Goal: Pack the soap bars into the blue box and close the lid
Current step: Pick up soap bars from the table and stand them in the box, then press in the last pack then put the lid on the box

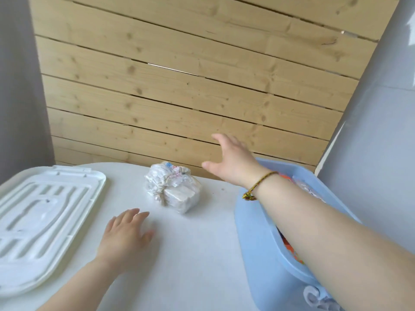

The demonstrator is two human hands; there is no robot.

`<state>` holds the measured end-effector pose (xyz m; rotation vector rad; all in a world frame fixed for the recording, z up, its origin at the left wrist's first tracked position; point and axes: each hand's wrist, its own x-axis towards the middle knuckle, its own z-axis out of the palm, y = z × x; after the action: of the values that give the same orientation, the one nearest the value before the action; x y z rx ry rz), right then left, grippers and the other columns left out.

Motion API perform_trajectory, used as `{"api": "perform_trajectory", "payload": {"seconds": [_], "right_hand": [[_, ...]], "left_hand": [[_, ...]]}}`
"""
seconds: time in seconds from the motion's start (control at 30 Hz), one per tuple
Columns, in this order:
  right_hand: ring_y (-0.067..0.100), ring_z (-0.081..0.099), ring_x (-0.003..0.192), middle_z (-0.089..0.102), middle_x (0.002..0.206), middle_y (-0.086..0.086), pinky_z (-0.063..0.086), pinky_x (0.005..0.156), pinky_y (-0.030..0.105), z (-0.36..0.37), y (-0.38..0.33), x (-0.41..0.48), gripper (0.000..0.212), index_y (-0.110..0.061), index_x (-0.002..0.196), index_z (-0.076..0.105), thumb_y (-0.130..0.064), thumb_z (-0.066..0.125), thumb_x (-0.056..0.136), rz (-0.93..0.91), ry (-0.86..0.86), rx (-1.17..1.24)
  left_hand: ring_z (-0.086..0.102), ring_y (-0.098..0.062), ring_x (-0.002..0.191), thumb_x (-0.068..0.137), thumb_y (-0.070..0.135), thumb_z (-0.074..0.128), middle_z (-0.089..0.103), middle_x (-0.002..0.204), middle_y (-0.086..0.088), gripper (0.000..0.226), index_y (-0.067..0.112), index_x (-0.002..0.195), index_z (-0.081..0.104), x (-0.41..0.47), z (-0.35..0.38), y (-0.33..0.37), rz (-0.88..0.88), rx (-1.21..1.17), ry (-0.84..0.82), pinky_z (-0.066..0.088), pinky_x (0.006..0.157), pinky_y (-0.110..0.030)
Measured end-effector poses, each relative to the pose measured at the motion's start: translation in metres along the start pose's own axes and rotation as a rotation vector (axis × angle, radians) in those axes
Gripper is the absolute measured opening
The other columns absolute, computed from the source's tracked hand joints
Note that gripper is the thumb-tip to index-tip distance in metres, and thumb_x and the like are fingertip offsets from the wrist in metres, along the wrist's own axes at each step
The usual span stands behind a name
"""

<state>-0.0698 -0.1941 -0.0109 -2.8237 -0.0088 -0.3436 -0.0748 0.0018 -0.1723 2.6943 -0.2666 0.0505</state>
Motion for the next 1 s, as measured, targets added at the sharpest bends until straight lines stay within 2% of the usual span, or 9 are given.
{"api": "perform_trajectory", "payload": {"seconds": [0.2, 0.37, 0.47, 0.6, 0.8, 0.9, 1.0], "right_hand": [[0.033, 0.026, 0.132, 0.025, 0.145, 0.01, 0.032, 0.106, 0.04, 0.083, -0.042, 0.038, 0.084, -0.021, 0.143, 0.015, -0.038, 0.064, 0.077, 0.106, -0.313, 0.003], [0.035, 0.004, 0.143, -0.004, 0.157, 0.011, 0.012, 0.113, 0.055, 0.117, -0.029, 0.061, 0.111, -0.028, 0.146, -0.006, -0.053, 0.068, 0.067, 0.269, -0.43, -0.1], [0.032, 0.008, 0.143, 0.002, 0.157, 0.006, 0.016, 0.116, 0.051, 0.134, -0.02, 0.069, 0.114, -0.029, 0.145, -0.011, -0.049, 0.07, 0.067, 0.287, -0.482, -0.01], [0.03, 0.021, 0.134, 0.023, 0.144, 0.007, 0.026, 0.108, 0.044, 0.149, -0.019, 0.071, 0.099, -0.035, 0.143, 0.0, -0.044, 0.065, 0.068, 0.26, -0.422, -0.071], [0.029, 0.03, 0.131, 0.033, 0.14, 0.007, 0.031, 0.104, 0.041, 0.135, -0.02, 0.062, 0.093, -0.036, 0.14, 0.011, -0.041, 0.067, 0.066, 0.218, -0.32, 0.009], [0.028, 0.037, 0.125, 0.037, 0.134, 0.004, 0.033, 0.102, 0.039, 0.105, -0.026, 0.06, 0.091, -0.037, 0.138, 0.017, -0.04, 0.07, 0.064, 0.13, -0.19, 0.056], [0.027, 0.039, 0.124, 0.041, 0.133, 0.005, 0.035, 0.107, 0.041, 0.056, -0.029, 0.063, 0.092, -0.035, 0.137, 0.022, -0.04, 0.072, 0.06, 0.064, -0.116, 0.14]], "left_hand": [[0.021, -0.012, 0.136, 0.088, 0.044, 0.037, 0.036, 0.14, 0.009, 0.042, 0.028, 0.127, 0.038, -0.003, 0.01, -0.018, 0.035, 0.034, 0.029, 0.005, 0.114, -0.035], [0.018, -0.011, 0.137, 0.088, 0.042, 0.033, 0.034, 0.142, 0.007, 0.042, 0.025, 0.127, 0.037, -0.001, 0.016, -0.021, 0.054, 0.04, 0.05, 0.001, 0.115, -0.037], [0.018, -0.011, 0.138, 0.088, 0.041, 0.032, 0.033, 0.143, 0.006, 0.042, 0.024, 0.126, 0.037, 0.0, 0.018, -0.024, 0.054, 0.047, 0.056, 0.0, 0.115, -0.038], [0.018, -0.012, 0.137, 0.088, 0.037, 0.029, 0.034, 0.141, 0.005, 0.04, 0.022, 0.124, 0.037, 0.001, 0.019, -0.024, 0.06, 0.062, 0.063, -0.002, 0.115, -0.038], [0.02, -0.012, 0.136, 0.087, 0.037, 0.029, 0.034, 0.142, 0.003, 0.042, 0.02, 0.125, 0.036, -0.002, 0.015, -0.022, 0.069, 0.115, 0.037, -0.004, 0.115, -0.041], [0.018, -0.012, 0.137, 0.089, 0.035, 0.027, 0.033, 0.143, 0.003, 0.043, 0.02, 0.129, 0.032, -0.002, 0.011, -0.02, 0.079, 0.134, 0.027, -0.008, 0.115, -0.042], [0.013, -0.009, 0.139, 0.09, 0.023, 0.028, 0.029, 0.146, 0.007, 0.043, 0.022, 0.133, 0.028, -0.009, 0.011, -0.01, 0.11, 0.085, -0.008, -0.007, 0.115, -0.037]]}}
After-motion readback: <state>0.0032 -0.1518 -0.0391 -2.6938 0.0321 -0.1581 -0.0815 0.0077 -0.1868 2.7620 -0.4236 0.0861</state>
